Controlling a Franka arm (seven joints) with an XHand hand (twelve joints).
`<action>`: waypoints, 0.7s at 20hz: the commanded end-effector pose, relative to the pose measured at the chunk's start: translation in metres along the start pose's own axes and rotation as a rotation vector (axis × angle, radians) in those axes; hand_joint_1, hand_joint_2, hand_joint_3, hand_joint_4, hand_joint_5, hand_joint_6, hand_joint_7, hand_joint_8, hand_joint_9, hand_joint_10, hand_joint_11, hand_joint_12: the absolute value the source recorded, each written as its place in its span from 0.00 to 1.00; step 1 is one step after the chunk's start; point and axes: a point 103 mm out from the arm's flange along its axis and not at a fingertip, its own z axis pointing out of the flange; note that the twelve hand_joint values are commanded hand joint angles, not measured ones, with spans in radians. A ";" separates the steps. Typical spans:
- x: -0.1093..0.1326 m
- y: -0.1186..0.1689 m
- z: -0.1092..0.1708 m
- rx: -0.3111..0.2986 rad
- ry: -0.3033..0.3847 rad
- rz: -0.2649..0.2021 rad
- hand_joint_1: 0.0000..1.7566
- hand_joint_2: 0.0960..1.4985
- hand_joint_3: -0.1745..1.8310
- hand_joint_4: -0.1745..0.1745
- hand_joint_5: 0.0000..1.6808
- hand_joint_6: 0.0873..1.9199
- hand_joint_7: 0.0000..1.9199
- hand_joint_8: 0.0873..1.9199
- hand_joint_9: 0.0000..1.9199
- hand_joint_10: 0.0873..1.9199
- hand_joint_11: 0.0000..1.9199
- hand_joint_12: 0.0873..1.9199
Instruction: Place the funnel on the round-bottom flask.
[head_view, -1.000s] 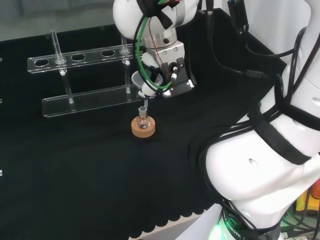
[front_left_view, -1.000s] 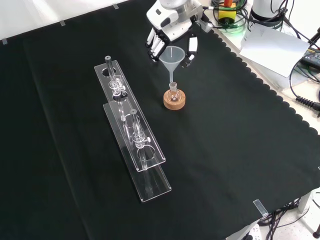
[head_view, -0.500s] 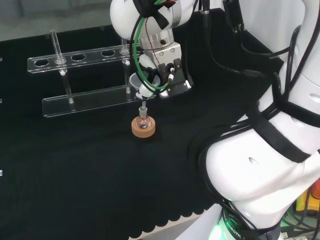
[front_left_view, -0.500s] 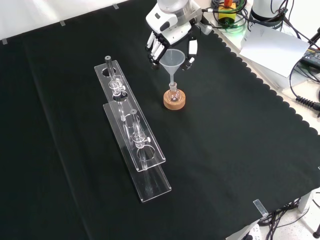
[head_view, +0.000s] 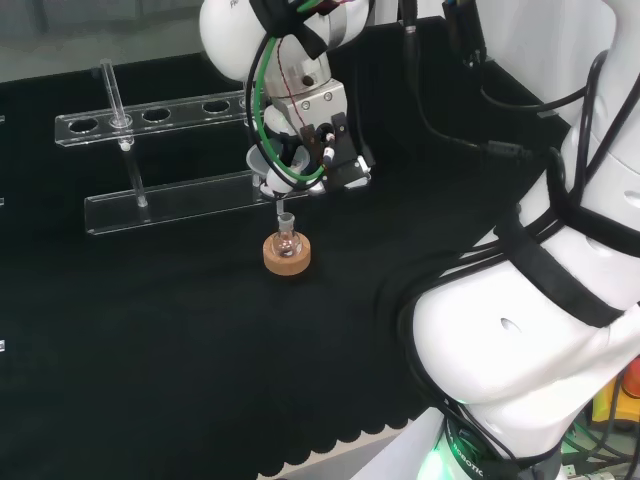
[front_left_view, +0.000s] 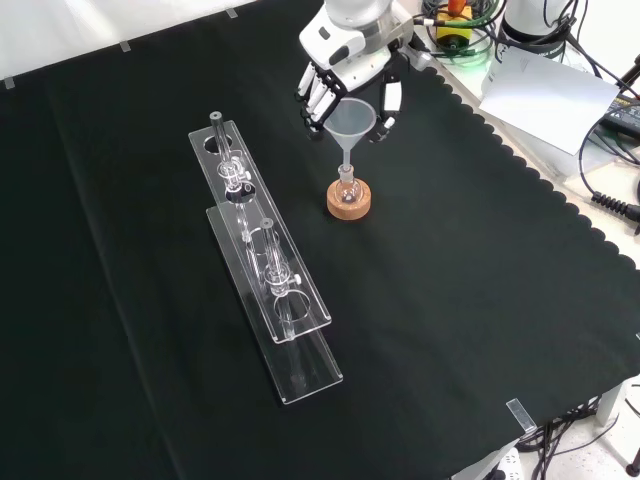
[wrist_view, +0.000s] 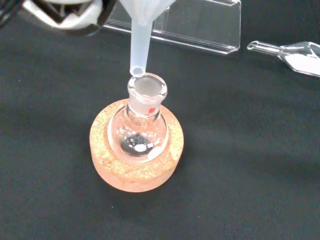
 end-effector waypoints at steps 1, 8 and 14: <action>0.007 0.001 0.001 0.009 -0.015 -0.001 0.53 0.41 0.46 0.47 0.46 0.39 0.37 0.31 0.54 0.18 0.38 0.61; 0.005 0.003 0.003 0.017 -0.016 0.002 0.53 0.41 0.46 0.47 0.45 0.39 0.37 0.31 0.54 0.18 0.38 0.61; -0.001 0.001 0.002 0.010 -0.018 0.006 0.53 0.41 0.46 0.47 0.45 0.39 0.37 0.31 0.54 0.18 0.38 0.61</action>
